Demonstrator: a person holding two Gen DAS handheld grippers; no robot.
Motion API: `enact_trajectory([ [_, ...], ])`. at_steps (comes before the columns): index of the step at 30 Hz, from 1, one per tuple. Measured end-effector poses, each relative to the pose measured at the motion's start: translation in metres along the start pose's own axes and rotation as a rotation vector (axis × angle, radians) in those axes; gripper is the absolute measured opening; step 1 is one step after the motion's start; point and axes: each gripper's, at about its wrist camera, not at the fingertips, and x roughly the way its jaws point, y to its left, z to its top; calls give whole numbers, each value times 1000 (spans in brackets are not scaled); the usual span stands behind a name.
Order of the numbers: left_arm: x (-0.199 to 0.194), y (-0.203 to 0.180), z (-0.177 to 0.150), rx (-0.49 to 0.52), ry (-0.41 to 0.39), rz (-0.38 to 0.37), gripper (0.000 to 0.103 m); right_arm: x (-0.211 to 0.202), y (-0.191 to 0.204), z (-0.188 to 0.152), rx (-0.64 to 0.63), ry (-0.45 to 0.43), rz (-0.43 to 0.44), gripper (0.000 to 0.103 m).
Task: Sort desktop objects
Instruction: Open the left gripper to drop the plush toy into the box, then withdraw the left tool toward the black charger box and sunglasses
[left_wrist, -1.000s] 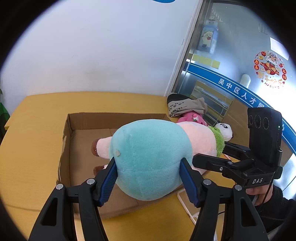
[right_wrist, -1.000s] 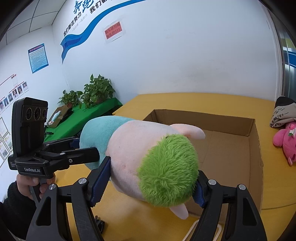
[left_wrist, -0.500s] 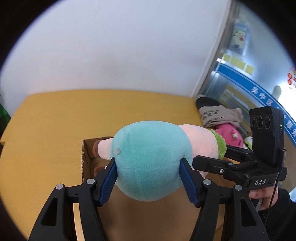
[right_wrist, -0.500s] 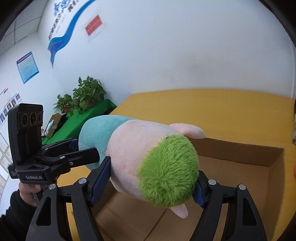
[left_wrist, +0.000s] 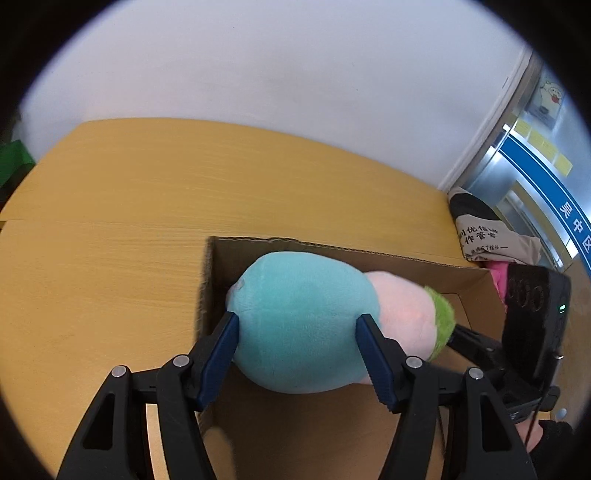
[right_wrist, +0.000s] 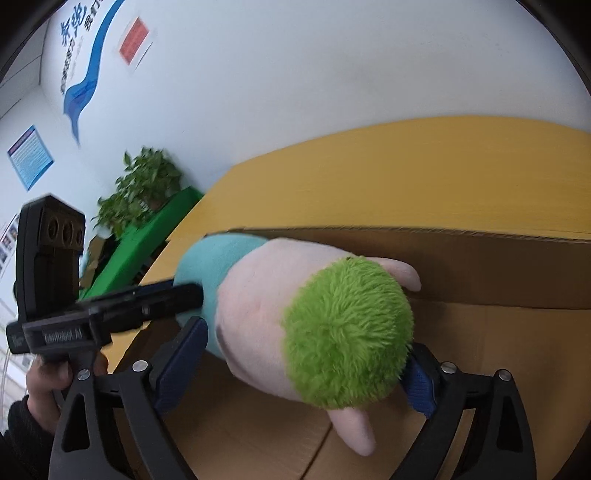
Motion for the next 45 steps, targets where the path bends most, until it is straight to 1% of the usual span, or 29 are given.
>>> enact_trajectory([
  [2,-19,3,-7,6,-7,7,63,6,10,-9,-34,40,1,97],
  [3,-27,5,-9,10,-16,10,63,5,14,-11,-52,41,-3,97],
  [5,-48,7,-17,19,-40,28,63,-3,15,-11,-46,30,-5,97],
  [7,-65,9,-24,25,-52,33,63,-19,13,-6,-12,3,7,97],
  [10,-90,5,-36,56,-58,23,63,-52,14,2,-1,-31,-4,98],
  [12,-105,-7,-49,100,-59,18,66,-80,19,4,-11,-22,-11,98],
  [14,-116,-17,-66,147,-47,0,66,-108,27,-4,-32,-2,-17,98],
  [15,-120,-20,-74,163,-38,-7,66,-135,29,-19,-56,9,-19,99],
  [18,-124,-22,-104,190,-6,-20,66,-192,39,-56,-125,36,-57,102],
  [19,-120,-30,-111,189,8,-27,66,-206,39,-68,-138,43,-72,103],
  [22,-111,-28,-143,160,57,-52,66,-243,22,-117,-155,89,-134,103],
  [23,-107,-29,-151,146,74,-58,66,-249,15,-133,-176,120,-152,103],
  [24,-103,-28,-158,135,91,-61,66,-248,6,-150,-171,149,-192,102],
  [27,-99,-26,-181,109,135,-38,66,-248,-17,-184,-119,194,-259,102],
  [29,-97,-18,-190,62,154,-33,65,-246,-29,-198,-92,202,-267,100],
  [30,-100,-18,-193,54,138,-34,65,-243,-32,-206,-95,202,-272,99],
  [31,-104,-17,-196,50,129,-31,65,-244,-29,-210,-126,177,-286,97],
  [33,-109,-17,-201,36,135,-19,65,-248,-23,-214,-139,163,-316,98],
  [36,-118,-19,-209,42,128,10,65,-258,-24,-222,-113,135,-299,98],
  [38,-129,-21,-214,45,109,22,64,-268,-24,-227,-100,119,-293,97],
  [39,-137,-24,-213,50,87,34,64,-274,-23,-227,-94,97,-307,97],
  [41,-164,-34,-211,67,9,48,64,-294,-13,-223,-106,25,-325,98],
  [43,-194,-48,-210,91,-76,41,66,-325,8,-222,-141,-74,-316,99],
  [44,-214,-58,-210,111,-129,37,69,-339,19,-222,-159,-116,-308,99],
  [45,-226,-66,-212,124,-161,37,80,-355,34,-222,-181,-166,-298,100],
])
